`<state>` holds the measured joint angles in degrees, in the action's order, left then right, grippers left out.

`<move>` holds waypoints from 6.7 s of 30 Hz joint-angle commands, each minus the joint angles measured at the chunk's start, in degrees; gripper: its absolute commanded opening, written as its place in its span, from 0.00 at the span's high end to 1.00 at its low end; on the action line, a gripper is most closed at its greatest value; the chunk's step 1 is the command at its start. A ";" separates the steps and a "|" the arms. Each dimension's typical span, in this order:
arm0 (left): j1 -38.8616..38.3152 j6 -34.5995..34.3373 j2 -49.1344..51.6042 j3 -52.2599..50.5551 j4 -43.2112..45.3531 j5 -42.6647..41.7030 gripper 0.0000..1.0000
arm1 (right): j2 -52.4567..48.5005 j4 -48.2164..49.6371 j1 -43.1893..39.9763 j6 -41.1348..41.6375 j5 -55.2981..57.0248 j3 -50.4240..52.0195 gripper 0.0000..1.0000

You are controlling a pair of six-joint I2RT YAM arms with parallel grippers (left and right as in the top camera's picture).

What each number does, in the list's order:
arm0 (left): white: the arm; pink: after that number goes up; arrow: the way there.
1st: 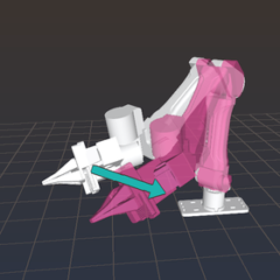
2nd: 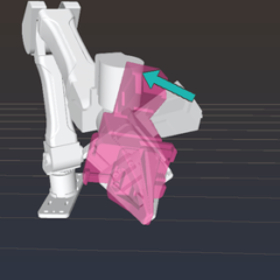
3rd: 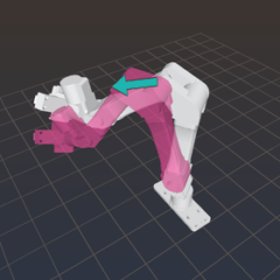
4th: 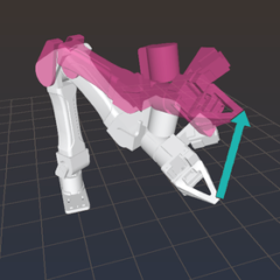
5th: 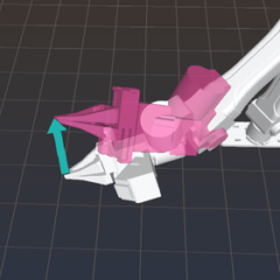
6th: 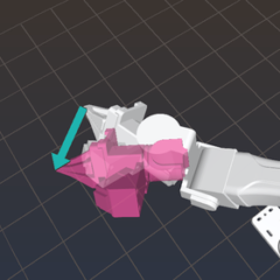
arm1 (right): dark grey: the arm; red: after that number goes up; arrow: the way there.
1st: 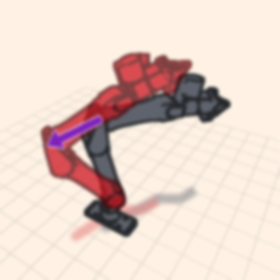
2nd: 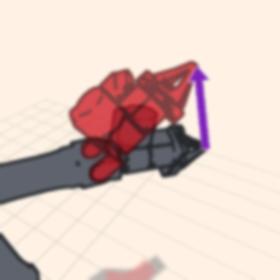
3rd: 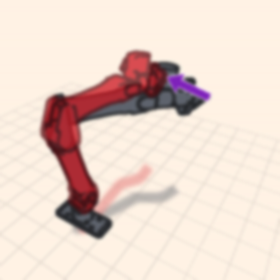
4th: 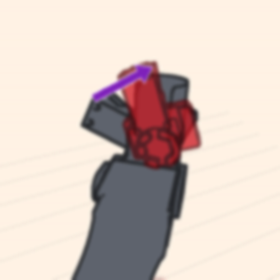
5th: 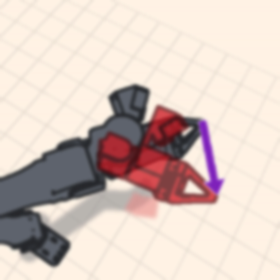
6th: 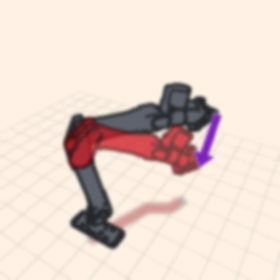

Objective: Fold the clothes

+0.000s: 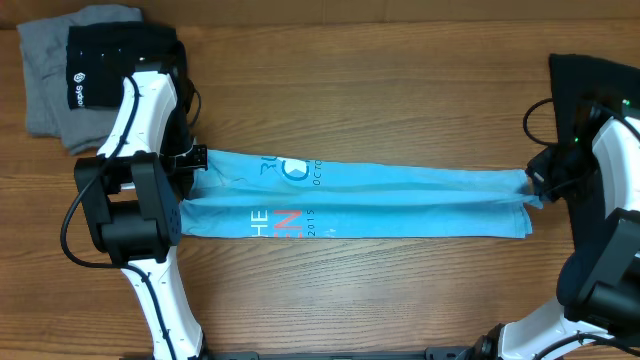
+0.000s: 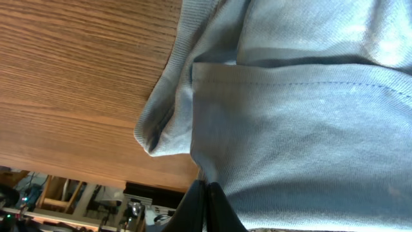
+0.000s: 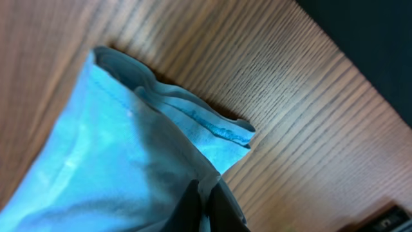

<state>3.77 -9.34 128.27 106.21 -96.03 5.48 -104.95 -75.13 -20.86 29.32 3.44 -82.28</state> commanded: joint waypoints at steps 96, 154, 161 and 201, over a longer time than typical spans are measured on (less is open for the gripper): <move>8.59 1.14 -1.60 -20.65 24.30 -11.45 0.96 | 4.52 20.37 9.77 -9.01 -17.07 9.44 0.96; 9.94 -4.76 -2.47 3.63 5.79 -1.40 0.79 | 0.85 3.74 15.30 -4.24 0.46 -8.85 0.06; 8.94 -2.49 -2.54 3.76 6.71 -2.51 0.00 | 0.15 4.44 10.10 -13.42 -3.37 -4.09 0.00; 8.94 -2.47 -2.54 3.76 10.78 -4.04 0.00 | -2.56 28.46 11.56 -12.52 -28.52 22.38 0.96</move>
<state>12.75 -13.13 126.45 108.92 -85.30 1.96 -106.91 -47.09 -9.30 14.94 -25.52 -60.20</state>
